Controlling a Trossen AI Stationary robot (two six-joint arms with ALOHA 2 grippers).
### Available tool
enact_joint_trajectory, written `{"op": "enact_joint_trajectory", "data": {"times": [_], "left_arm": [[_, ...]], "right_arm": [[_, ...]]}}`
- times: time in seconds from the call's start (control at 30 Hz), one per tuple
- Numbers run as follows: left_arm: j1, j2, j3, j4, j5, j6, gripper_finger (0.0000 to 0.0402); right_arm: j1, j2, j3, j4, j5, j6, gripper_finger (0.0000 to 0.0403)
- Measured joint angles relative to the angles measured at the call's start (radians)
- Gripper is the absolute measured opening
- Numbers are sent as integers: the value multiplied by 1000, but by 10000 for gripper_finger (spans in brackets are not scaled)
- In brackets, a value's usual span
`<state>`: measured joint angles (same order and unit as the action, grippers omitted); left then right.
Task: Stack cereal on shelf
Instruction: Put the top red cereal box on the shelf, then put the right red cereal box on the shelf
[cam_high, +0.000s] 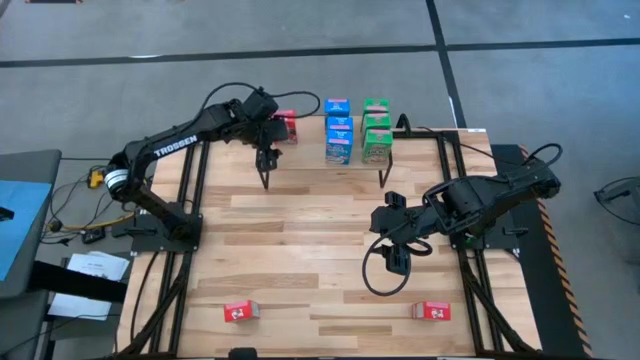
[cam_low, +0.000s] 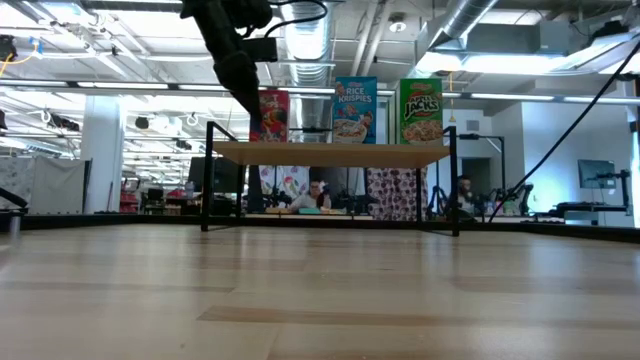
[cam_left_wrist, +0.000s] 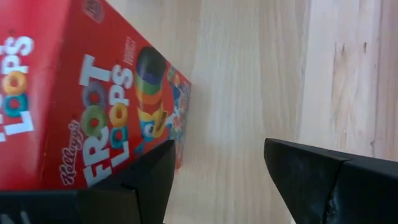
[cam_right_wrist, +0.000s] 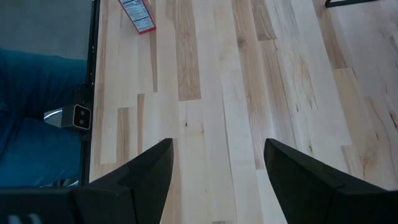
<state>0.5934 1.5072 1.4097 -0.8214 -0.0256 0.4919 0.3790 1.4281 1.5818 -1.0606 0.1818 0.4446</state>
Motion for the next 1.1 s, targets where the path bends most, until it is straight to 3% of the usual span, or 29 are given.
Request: {"op": "enact_joint_trajectory", "data": {"times": [0.3, 0.77, 1.1], "left_arm": [[-6, -47, 0, -35, 0, -25, 234], [-8, -129, 0, -169, 4, -187, 234], [-55, -128, 0, -244, 283, -253, 234]], "right_arm": [[0, 0, 0, 0, 0, 0, 276], [0, 0, 0, 0, 0, 0, 276], [0, 0, 0, 0, 0, 0, 276]]}}
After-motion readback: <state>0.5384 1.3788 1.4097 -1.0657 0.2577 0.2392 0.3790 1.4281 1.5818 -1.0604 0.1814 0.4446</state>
